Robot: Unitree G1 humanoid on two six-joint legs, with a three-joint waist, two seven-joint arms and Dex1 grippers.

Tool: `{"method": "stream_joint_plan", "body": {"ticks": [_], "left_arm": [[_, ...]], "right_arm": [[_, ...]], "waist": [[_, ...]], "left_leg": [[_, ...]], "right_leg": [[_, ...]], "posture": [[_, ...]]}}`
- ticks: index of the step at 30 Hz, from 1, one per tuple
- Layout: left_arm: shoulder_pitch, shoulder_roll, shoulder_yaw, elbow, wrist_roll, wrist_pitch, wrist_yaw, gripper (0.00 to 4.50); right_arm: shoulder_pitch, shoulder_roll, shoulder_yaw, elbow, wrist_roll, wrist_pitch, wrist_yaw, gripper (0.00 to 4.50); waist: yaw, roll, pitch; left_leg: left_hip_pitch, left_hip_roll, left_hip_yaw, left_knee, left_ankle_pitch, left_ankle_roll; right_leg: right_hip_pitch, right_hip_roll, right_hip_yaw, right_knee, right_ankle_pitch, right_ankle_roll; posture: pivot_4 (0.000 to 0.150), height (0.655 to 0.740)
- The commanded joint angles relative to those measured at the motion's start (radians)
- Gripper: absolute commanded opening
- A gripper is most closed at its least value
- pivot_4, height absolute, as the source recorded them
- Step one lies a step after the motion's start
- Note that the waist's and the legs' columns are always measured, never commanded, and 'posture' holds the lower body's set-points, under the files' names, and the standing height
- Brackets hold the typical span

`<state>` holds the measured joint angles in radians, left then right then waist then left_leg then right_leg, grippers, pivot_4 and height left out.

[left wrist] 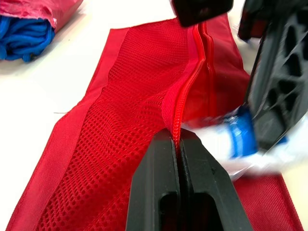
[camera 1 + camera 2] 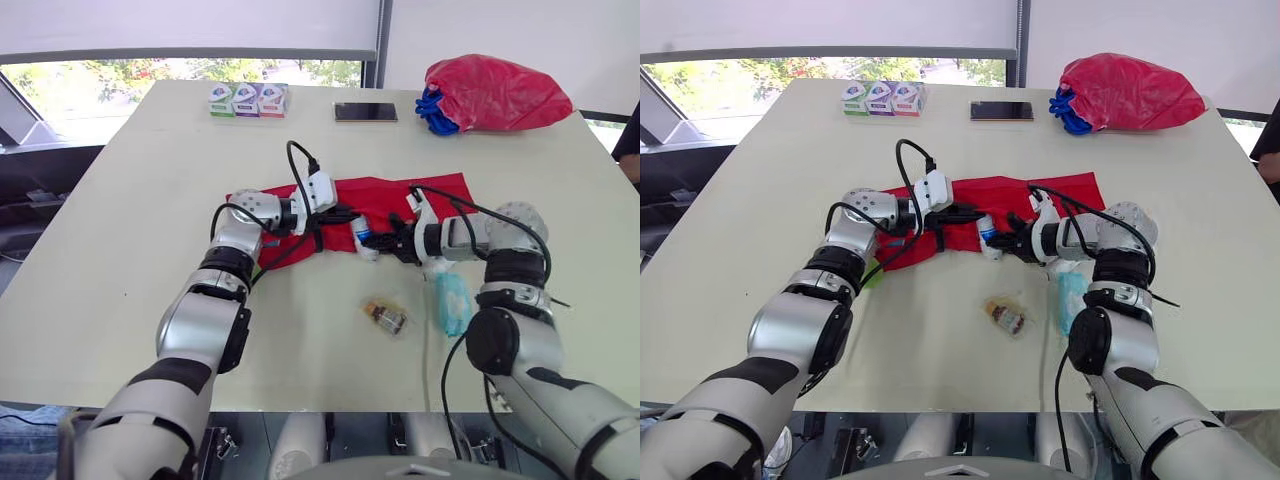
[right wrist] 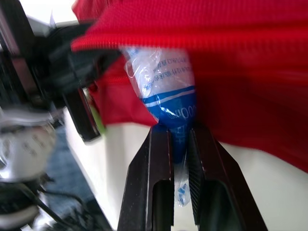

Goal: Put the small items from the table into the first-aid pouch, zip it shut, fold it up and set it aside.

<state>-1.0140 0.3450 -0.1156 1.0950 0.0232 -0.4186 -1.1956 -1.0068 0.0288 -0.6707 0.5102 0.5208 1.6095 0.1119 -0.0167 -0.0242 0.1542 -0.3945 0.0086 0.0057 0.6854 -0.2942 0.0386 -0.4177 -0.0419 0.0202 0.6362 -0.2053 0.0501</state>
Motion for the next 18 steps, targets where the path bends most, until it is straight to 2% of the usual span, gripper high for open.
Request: {"method": "stream_joint_plan", "body": {"ticks": [1, 3, 7, 18], "left_arm": [[0.006, -0.017, 0.012, -0.053, -0.025, 0.003, -0.003, 0.0], [0.015, -0.023, 0.006, -0.062, -0.025, 0.006, -0.007, 0.0], [0.028, -0.027, 0.001, -0.079, -0.029, 0.014, -0.012, 0.0], [0.058, -0.033, -0.005, -0.124, -0.036, 0.041, -0.024, 0.0]], "right_arm": [[-0.083, 0.064, -0.157, -0.027, 0.041, 0.005, -0.112, 0.01], [-0.114, 0.098, -0.234, -0.04, 0.026, 0.005, -0.158, 0.01], [-0.133, 0.149, -0.294, -0.08, 0.028, -0.022, -0.207, 0.01], [-0.082, 0.243, -0.255, -0.141, 0.094, -0.176, -0.242, 0.01]], "waist": [[-0.001, 0.0, 0.0], [-0.001, 0.0, 0.0], [0.001, 0.0, 0.0], [-0.016, 0.001, 0.0]], "left_leg": [[0.0, 0.0, 0.0, 0.0, 0.0, 0.0], [0.0, 0.0, 0.0, 0.0, 0.0, 0.0], [-0.001, 0.0, -0.001, -0.001, 0.0, 0.0], [-0.001, -0.001, -0.001, -0.001, 0.0, 0.0]], "right_leg": [[0.0, 0.0, 0.0, 0.0, 0.0, 0.0], [0.0, 0.0, 0.0, 0.0, 0.0, 0.0], [0.0, 0.0, -0.001, 0.0, 0.0, 0.0], [0.0, -0.001, -0.001, -0.001, 0.0, 0.0]], "posture": [[0.15, 0.74], [0.15, 0.74], [0.15, 0.74], [0.15, 0.74]]}}
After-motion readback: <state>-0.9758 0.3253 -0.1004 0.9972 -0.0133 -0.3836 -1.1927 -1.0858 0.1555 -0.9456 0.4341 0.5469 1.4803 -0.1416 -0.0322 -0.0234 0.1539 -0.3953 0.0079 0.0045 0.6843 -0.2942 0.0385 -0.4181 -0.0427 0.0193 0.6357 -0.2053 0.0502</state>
